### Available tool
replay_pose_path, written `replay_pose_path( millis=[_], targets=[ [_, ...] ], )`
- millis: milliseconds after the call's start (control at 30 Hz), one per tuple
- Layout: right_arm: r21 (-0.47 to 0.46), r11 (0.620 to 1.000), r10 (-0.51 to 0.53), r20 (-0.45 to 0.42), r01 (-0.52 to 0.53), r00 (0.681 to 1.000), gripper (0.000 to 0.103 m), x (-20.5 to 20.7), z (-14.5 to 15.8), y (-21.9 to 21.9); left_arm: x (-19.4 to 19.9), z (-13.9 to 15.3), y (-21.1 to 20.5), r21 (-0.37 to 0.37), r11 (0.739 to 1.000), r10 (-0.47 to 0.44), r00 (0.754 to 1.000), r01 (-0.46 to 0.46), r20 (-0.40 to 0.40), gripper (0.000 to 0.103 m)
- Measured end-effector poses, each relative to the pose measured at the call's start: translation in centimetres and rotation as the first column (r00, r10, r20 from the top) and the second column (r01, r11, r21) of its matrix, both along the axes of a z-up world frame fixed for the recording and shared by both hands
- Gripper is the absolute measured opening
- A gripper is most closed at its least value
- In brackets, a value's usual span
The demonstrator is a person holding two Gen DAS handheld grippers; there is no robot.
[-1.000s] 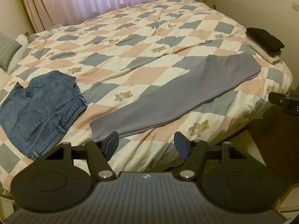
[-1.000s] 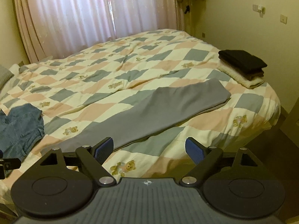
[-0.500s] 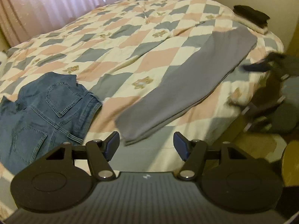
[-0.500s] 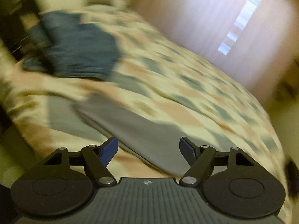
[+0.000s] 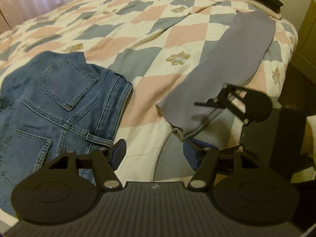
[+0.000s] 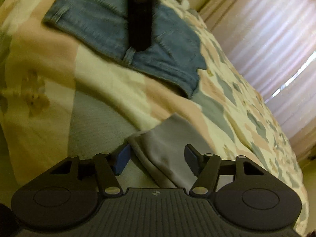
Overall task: Fold clothes
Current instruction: 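Grasp the end of the grey sweatshirt strip with the right gripper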
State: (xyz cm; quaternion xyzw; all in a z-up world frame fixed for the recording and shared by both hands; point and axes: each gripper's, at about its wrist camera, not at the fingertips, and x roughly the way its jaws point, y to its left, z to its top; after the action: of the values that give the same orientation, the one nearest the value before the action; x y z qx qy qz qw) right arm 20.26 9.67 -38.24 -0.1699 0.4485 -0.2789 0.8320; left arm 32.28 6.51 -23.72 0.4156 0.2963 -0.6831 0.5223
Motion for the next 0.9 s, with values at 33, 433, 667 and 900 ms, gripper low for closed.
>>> replay_pose_path(
  millis=[33, 433, 667, 900],
  targets=[
    [-0.014, 1.0, 0.004, -0.016, -0.004, 1.0, 0.06, 0.3, -0.6, 0.0, 0.2, -0.2, -0.2, 0.006, 1.0, -0.002, 1.0, 0.002, -0.011, 0.06],
    [0.169, 0.975, -0.175, 0.165, 0.147, 0.971, 0.008, -1.2, 1.5, -5.5, -0.7, 0.1, -3.4, -0.001, 0.999, -0.052, 0.998, 0.052, -0.021, 0.061],
    [0.618, 0.748, -0.581, 0.431, 0.244, 0.69, 0.009, -15.0, 8.4, -16.3, -6.0, 1.5, -8.1, -0.066, 0.991, -0.117, 0.992, 0.114, -0.045, 0.061],
    [0.701, 0.629, -0.76, 0.467, 0.335, 0.452, 0.009, -34.8, 9.3, -26.8, -19.7, 0.4, -16.6, -0.109, 0.976, -0.202, 0.974, 0.191, -0.102, 0.061]
  ],
)
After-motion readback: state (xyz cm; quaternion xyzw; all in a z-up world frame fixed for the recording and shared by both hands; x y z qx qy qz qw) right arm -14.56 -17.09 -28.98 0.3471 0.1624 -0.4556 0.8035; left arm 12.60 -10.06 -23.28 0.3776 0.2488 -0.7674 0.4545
